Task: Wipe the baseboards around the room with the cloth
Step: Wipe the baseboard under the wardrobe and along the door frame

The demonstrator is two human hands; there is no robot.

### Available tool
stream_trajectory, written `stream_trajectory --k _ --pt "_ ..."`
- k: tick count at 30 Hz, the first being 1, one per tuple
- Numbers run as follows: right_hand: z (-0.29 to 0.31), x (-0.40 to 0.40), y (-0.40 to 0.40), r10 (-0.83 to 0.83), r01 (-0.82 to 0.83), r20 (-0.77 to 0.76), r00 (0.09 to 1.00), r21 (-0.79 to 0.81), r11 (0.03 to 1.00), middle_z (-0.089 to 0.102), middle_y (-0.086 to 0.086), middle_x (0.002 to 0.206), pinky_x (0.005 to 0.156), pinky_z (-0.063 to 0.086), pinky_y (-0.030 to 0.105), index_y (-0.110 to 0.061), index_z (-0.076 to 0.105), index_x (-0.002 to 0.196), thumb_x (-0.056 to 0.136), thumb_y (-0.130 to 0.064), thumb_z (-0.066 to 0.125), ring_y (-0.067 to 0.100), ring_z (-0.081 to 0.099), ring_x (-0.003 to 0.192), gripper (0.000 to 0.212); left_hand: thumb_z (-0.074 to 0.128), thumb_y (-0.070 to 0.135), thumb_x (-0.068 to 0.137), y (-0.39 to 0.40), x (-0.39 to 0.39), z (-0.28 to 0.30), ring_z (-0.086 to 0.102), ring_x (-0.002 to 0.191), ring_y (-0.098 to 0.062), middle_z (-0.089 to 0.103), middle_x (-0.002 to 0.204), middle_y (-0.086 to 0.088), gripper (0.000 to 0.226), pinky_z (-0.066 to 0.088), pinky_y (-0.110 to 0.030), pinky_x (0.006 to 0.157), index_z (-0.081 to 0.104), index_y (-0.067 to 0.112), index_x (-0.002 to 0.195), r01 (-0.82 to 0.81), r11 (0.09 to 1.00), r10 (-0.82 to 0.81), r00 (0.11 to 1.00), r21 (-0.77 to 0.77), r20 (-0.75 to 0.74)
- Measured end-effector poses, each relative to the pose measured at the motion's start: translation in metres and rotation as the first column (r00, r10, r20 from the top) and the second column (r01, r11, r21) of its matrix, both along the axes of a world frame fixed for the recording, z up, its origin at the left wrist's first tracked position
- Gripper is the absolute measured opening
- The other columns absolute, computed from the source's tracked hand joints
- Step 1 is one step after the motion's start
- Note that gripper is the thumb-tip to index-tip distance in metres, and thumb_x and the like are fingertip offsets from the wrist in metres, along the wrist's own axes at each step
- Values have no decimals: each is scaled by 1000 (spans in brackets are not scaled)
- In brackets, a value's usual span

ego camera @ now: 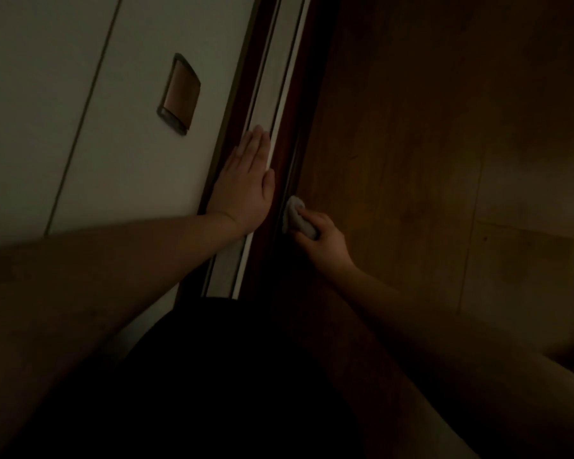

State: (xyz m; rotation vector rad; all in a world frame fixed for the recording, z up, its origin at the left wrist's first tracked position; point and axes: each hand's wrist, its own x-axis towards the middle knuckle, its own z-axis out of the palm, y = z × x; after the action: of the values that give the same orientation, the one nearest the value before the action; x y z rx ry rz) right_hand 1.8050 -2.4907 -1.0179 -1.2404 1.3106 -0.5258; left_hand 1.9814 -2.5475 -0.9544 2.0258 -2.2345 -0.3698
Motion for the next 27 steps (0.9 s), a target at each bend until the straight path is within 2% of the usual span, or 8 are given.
stream_trajectory --k 4,8,10,12,15,17,23,27 --pt "-5 1 43 16 -17 15 1000 72 997 50 2 140 104 36 20 -23 55 138 90 -18 70 16 49 128 50 26 26 106 0 -2 1 0 152 -18 4 166 -7 57 2 -31 123 7 9 157 11 1000 -11 1000 25 3" --pt "-5 -2 57 82 -86 44 996 102 991 52 3 138 108 40 29 -20 57 137 89 -18 71 18 51 127 49 25 26 107 0 0 0 1 152 -18 5 166 -7 56 2 -31 123 7 9 157 8 1000 -8 1000 21 2" --pt "-6 -7 57 132 -134 33 991 63 989 54 1 134 104 42 29 -21 57 136 88 -17 72 18 53 125 50 24 27 107 0 1 -1 0 152 -18 4 166 -7 56 3 -32 124 6 9 157 10 1000 -10 1000 17 0" --pt "-7 -15 50 43 -44 24 999 18 999 54 0 131 102 42 27 -18 58 134 87 -12 72 18 54 123 50 24 26 107 0 2 -2 1 152 -18 4 166 -7 56 4 -34 124 6 9 157 17 1000 -17 1000 15 -1" --pt "-9 -32 16 -211 211 -8 977 -9 977 52 1 136 102 41 26 -18 54 138 89 -15 70 11 50 121 51 26 25 107 1 2 -2 0 152 -17 4 166 -7 57 4 -33 124 6 9 158 18 1000 -18 1000 3 -2" --pt "-8 -42 -17 -266 266 -8 964 -10 964 48 -5 135 98 43 26 -24 49 142 92 -23 68 9 48 120 54 26 25 107 2 2 -3 1 152 -16 5 166 -7 57 5 -32 124 7 9 158 17 1000 -17 1000 -3 -9" --pt "-4 -34 -121 -248 250 49 967 -44 967 40 4 148 101 50 38 -27 35 151 95 -31 61 20 49 127 61 24 28 104 2 1 -5 4 152 -16 7 166 -6 58 7 -33 124 9 9 157 13 1000 -13 1000 -16 -5" --pt "8 -13 -154 -148 154 50 988 -149 977 39 6 149 103 45 32 -25 35 151 98 -29 57 16 46 127 57 24 29 104 2 0 -4 4 152 -16 8 166 -5 59 8 -33 123 10 10 158 5 1000 -5 1000 -18 -9"
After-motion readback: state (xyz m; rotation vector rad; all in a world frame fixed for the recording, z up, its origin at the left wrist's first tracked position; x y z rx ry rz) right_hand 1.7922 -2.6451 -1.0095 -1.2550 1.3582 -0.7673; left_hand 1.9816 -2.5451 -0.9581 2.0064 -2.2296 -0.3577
